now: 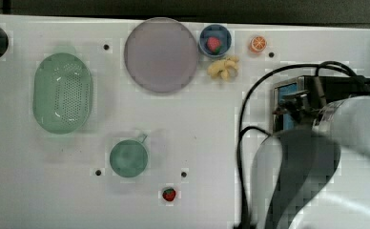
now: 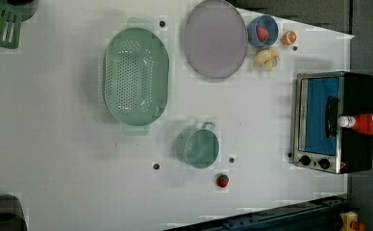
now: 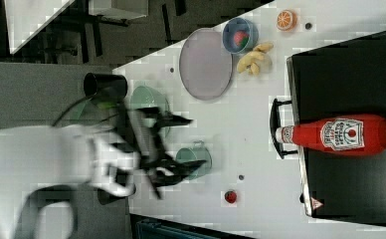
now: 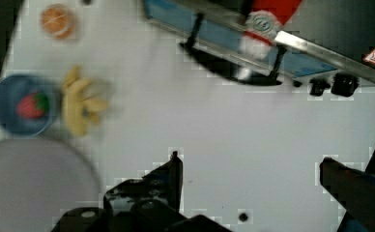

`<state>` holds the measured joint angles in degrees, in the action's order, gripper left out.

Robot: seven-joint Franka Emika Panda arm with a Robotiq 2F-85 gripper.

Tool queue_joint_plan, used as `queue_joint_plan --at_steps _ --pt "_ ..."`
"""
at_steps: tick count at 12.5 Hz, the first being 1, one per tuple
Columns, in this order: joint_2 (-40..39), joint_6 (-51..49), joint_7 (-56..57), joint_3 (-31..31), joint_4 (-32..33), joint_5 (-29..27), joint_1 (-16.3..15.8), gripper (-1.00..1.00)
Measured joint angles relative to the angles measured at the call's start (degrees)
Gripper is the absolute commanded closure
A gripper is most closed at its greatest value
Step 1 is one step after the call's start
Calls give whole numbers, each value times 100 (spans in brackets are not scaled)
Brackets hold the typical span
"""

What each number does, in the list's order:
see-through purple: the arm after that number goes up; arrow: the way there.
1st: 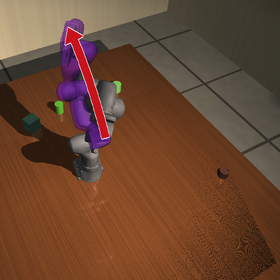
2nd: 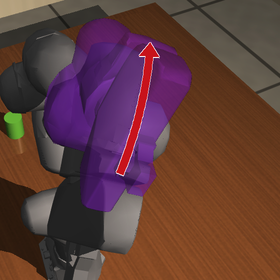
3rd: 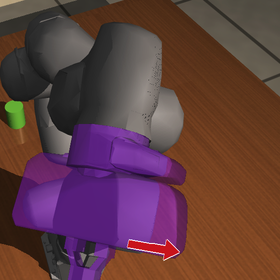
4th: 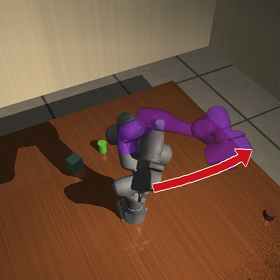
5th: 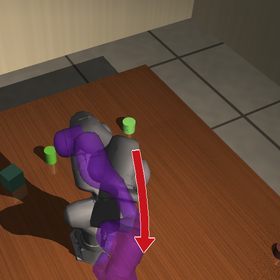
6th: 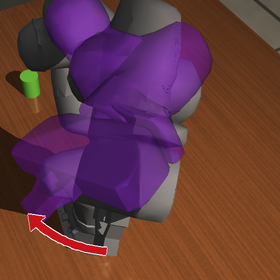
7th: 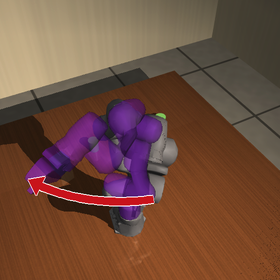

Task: Pick Ketchup from oven and place it on table.

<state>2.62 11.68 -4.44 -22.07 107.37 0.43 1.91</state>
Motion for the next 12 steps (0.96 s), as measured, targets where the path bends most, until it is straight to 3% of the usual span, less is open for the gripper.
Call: queue_joint_plan --at_steps 2,6,10,12 --pt "-391 491 0 -383 414 -12 100 -100" --pt "-840 1879 0 -971 185 -168 128 -100" --pt "-1672 2066 0 -1197 -6 -251 441 -100" --pt "-1808 2223 0 -1284 -22 -276 410 -100"
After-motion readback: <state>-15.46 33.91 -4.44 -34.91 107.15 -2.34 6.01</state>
